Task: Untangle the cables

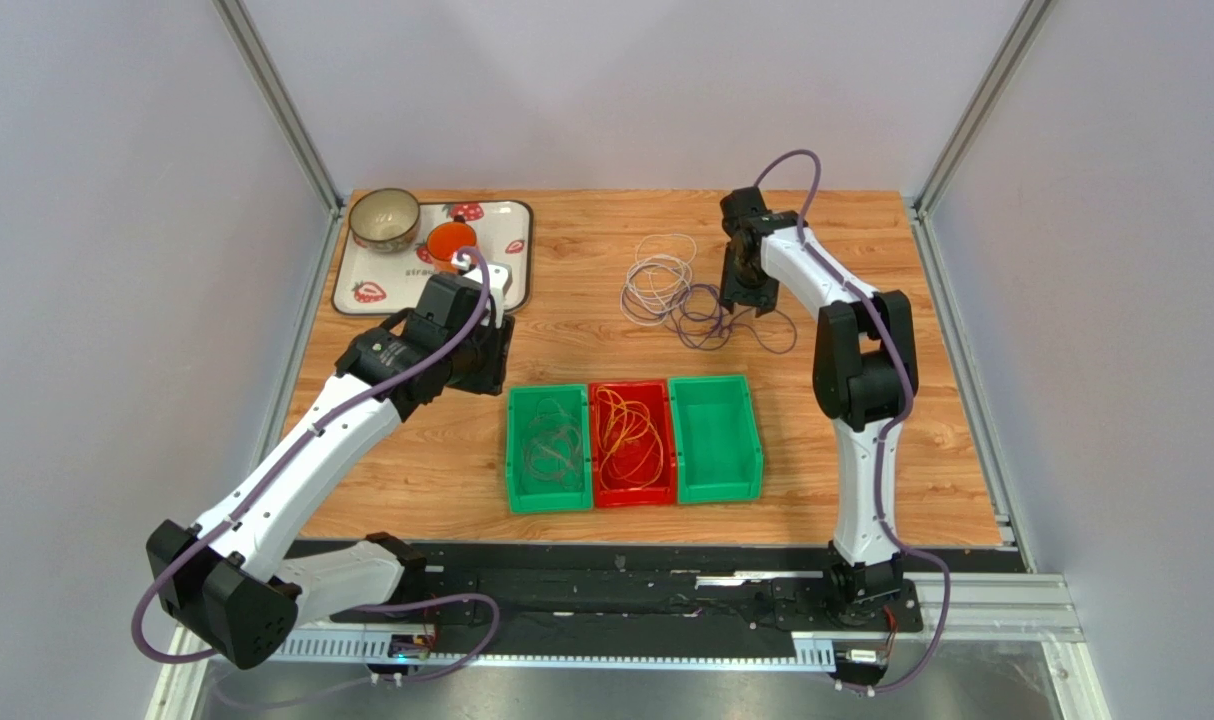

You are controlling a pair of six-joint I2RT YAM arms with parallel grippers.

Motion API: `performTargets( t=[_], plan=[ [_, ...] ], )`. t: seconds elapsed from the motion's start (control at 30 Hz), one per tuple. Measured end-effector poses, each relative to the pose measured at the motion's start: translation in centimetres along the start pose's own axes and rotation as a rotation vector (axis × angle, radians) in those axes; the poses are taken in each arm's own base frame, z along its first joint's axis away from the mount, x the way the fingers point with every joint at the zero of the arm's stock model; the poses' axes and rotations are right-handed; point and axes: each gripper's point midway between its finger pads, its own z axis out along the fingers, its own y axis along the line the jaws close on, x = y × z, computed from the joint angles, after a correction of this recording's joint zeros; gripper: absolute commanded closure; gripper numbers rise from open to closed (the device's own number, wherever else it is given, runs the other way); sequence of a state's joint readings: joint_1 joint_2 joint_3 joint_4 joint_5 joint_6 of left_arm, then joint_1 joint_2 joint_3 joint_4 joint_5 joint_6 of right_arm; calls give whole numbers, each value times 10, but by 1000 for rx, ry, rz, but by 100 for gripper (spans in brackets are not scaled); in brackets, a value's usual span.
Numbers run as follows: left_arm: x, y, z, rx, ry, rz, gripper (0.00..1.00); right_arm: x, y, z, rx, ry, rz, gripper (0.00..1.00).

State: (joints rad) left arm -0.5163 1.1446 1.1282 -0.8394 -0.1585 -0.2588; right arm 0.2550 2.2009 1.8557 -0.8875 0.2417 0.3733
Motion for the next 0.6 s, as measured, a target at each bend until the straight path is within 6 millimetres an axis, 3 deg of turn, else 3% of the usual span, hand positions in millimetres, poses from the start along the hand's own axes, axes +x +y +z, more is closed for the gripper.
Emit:
performTargets(
  t=[0.2, 0.4, 0.6],
  plan=[
    [1, -1, 1, 4, 7, 1, 52, 13, 6, 1, -24, 27, -13, 53],
    [4, -2, 7, 6, 29, 5, 52, 31, 0, 0, -18, 66, -14, 49],
    [6, -2, 10, 2, 42, 7, 52, 35, -5, -1, -13, 70, -1, 48]
  ],
)
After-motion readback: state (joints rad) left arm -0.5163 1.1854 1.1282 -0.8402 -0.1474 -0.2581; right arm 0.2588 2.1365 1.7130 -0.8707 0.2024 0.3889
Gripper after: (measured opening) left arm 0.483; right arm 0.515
